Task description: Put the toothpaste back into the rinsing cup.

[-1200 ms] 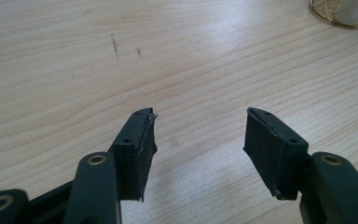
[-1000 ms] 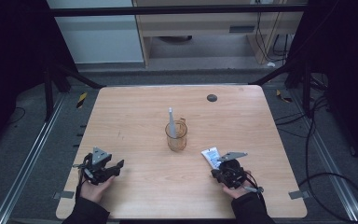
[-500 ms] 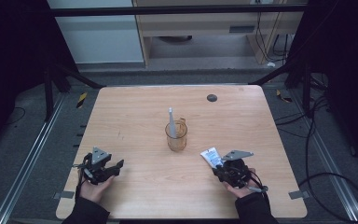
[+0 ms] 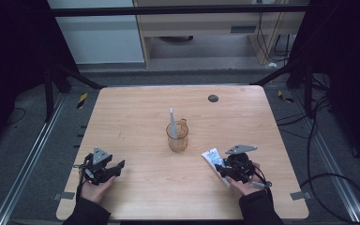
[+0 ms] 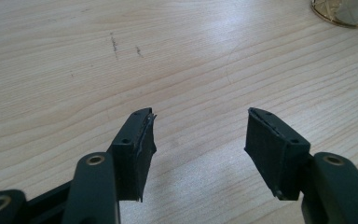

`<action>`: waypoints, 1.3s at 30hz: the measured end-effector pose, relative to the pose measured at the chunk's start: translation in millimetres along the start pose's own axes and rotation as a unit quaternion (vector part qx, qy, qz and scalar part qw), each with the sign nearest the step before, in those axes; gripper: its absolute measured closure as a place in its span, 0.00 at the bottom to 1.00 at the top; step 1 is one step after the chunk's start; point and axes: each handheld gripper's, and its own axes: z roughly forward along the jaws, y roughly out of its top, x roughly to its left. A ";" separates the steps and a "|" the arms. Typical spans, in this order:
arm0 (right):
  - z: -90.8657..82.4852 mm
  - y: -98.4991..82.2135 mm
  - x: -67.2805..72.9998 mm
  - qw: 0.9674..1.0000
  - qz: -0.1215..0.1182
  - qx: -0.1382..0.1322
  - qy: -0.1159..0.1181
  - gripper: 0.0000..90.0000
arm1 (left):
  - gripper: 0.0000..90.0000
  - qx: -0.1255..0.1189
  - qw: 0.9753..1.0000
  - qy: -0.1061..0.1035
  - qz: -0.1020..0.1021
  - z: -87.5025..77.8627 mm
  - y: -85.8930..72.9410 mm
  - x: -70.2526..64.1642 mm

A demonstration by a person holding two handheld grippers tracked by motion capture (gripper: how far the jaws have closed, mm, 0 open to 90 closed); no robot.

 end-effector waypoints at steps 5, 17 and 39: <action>5.5 5.7 -2.2 1.000 0.010 0.004 -0.006 0.51 | 0.45 0.000 1.000 0.000 0.000 0.3 0.1 -0.1; 14.8 17.3 -7.3 0.999 0.011 0.004 -0.037 0.40 | 0.45 0.002 1.000 -0.002 0.001 0.8 -0.2 0.1; 33.3 22.5 -8.2 0.999 0.013 0.042 -0.025 0.36 | 0.45 0.007 1.000 -0.002 0.003 2.2 0.1 -0.3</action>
